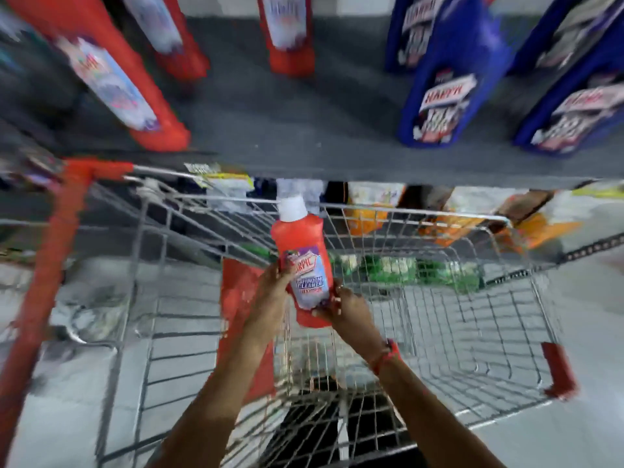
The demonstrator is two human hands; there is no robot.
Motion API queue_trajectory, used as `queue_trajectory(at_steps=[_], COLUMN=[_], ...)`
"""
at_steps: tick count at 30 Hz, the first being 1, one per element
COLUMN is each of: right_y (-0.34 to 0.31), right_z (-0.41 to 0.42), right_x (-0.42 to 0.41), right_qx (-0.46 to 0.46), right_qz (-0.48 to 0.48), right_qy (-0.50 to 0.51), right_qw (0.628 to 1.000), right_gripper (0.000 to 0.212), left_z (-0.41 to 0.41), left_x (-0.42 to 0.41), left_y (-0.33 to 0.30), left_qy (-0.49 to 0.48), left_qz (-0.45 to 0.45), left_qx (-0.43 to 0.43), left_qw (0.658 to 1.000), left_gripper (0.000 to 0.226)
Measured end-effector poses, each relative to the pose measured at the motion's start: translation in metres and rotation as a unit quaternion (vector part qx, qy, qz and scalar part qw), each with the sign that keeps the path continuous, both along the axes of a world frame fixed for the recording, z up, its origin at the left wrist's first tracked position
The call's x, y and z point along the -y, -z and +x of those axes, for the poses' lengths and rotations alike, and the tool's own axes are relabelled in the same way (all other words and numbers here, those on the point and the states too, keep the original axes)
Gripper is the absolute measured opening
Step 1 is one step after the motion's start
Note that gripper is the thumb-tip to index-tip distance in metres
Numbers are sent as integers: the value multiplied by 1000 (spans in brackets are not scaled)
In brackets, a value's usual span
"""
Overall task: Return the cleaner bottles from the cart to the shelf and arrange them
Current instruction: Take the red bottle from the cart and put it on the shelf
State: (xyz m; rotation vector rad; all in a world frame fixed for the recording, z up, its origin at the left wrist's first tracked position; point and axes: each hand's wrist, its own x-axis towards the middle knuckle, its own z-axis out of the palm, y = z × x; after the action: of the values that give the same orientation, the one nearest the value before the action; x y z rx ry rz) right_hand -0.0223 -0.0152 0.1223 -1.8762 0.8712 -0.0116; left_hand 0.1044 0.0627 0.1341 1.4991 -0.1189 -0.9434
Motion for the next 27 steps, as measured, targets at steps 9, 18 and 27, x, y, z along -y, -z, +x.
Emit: queue_trajectory(at_steps=[9, 18, 27], right_y=[-137, -175, -156], right_z=[78, 144, 157], right_x=[53, 108, 114], right_qx=[231, 236, 238], right_qz=[-199, -145, -90], right_qy=[20, 58, 102], right_qw=[952, 959, 962], right_gripper=[53, 58, 51], left_z=[65, 116, 123], left_x=[49, 110, 123], left_y=[-156, -194, -172], left_qy=[-86, -73, -33], left_qz=[-190, -157, -71], left_qx=[160, 269, 283], left_qw=[965, 947, 956], left_gripper=[25, 25, 63])
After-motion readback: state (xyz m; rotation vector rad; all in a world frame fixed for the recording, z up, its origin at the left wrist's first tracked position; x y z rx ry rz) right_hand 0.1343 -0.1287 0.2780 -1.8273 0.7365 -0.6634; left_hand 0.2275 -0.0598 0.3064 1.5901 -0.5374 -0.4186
